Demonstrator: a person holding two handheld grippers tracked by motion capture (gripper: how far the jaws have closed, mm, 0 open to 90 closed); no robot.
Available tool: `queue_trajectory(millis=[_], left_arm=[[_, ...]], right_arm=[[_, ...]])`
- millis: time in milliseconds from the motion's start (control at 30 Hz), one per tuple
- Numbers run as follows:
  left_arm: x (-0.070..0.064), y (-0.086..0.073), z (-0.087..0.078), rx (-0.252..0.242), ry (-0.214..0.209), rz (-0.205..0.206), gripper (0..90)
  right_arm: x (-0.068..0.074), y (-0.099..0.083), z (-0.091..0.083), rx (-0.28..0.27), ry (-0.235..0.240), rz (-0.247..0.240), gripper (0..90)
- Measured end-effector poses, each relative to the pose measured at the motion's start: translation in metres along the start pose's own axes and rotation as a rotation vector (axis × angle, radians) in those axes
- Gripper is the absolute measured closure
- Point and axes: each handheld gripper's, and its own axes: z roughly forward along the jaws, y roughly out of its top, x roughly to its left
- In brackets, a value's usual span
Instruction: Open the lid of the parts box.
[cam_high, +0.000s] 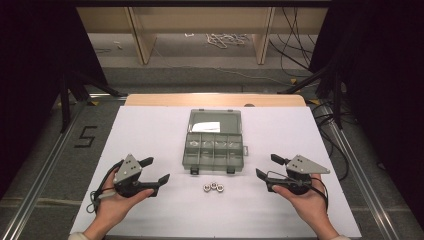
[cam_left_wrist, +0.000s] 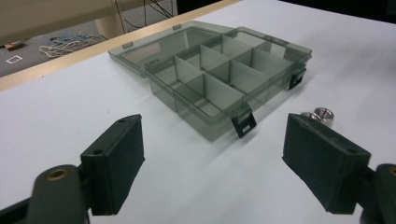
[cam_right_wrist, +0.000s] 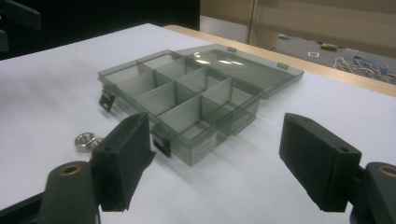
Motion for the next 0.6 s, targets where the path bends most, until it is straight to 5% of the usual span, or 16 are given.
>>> queue_trajectory(millis=[267,600], left_arm=[[-0.005,-0.004,-0.005,0.006,0.005,0.0,20.6],[-0.006,-0.005,-0.004,0.011,-0.006,0.006,21.1]], right_arm=[[0.012,-0.008,-0.018,-0.004,0.011,0.024,25.5],[0.013,-0.009,-0.017,-0.006,0.013,0.034,25.6]])
